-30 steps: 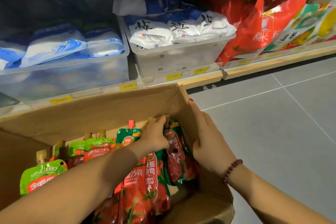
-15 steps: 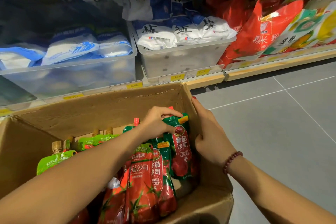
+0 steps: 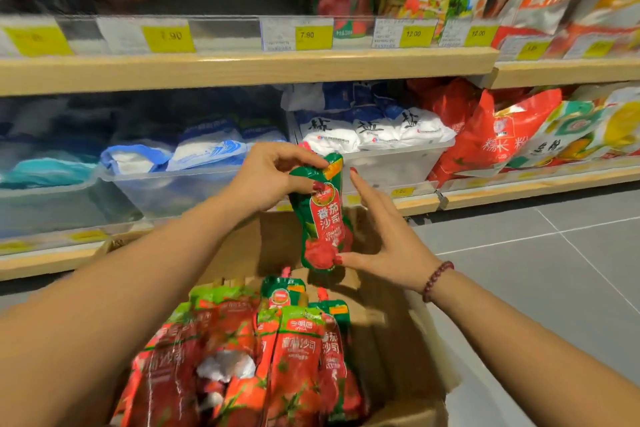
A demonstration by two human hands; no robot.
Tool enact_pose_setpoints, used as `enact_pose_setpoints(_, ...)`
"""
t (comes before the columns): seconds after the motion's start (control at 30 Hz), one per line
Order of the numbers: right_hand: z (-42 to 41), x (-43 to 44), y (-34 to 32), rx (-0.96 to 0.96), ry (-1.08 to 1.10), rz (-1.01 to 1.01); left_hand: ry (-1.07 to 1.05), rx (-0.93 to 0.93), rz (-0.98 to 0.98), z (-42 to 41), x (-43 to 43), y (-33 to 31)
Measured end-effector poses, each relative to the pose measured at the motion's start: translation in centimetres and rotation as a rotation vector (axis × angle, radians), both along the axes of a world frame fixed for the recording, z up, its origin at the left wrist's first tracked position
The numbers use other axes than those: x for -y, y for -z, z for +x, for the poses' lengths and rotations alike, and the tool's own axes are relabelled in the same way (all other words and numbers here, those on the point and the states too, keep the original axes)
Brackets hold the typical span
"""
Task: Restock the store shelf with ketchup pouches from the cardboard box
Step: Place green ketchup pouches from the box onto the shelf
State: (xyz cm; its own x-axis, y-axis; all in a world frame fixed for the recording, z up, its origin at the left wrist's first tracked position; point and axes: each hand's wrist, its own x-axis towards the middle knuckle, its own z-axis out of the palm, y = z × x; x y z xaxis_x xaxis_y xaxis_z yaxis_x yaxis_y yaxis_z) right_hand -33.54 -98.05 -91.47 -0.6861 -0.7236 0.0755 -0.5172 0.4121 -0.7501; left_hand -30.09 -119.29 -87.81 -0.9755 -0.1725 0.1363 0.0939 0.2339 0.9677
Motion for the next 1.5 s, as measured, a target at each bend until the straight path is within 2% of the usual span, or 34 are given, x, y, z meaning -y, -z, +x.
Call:
enact_pose_setpoints(0.1, -0.8, 2.2, -3.3, 0.051, -0.065, -0.153, 0.005, -0.086, -0.008, 0.7, 0.8, -4.9)
enact_pose_setpoints(0.23, -1.6, 4.7, -7.1, -0.002, -0.091, -0.327, 0.005, -0.140, 0.038, 0.7, 1.9, -11.1)
enact_pose_setpoints(0.4, -2.8, 8.1, -11.6, -0.053, -0.085, -0.443, -0.069, -0.238, -0.046, -0.2, 3.7, -17.3)
enact_pose_setpoints(0.67, -5.8, 11.3, -15.9, -0.097, -0.035, -0.594, -0.069, -0.323, -0.014, -3.0, 6.9, -20.9)
enact_pose_setpoints(0.73, -6.5, 11.5, -16.4, -0.117, -0.004, -0.618, -0.159, -0.354, 0.001, -3.6, 8.4, -20.4)
enact_pose_setpoints(0.8, -7.2, 11.7, -17.1, -0.149, 0.027, -0.636, -0.338, -0.320, -0.113, -4.0, 10.0, -19.1)
enact_pose_setpoints(0.87, -7.9, 12.2, -18.1, -0.181, 0.048, -0.651, -0.472, -0.136, -0.428, -4.3, 11.7, -17.3)
enact_pose_setpoints(0.93, -8.7, 12.9, -19.4, -0.215, 0.054, -0.656, -0.517, 0.049, -0.710, -4.2, 12.7, -15.4)
enact_pose_setpoints(1.03, -9.7, 14.2, -20.9, -0.262, 0.067, -0.648, -0.569, 0.050, -0.952, -4.4, 13.0, -13.4)
enact_pose_setpoints(1.23, -11.2, 16.9, -21.2, -0.392, 0.168, -0.644, -0.684, -0.216, -1.054, -5.0, 13.4, -11.3)
enact_pose_setpoints(1.5, -13.8, 19.5, -20.7, -0.453, 0.216, -0.499, -0.714, -0.258, -1.080, -5.2, 13.2, -10.7)
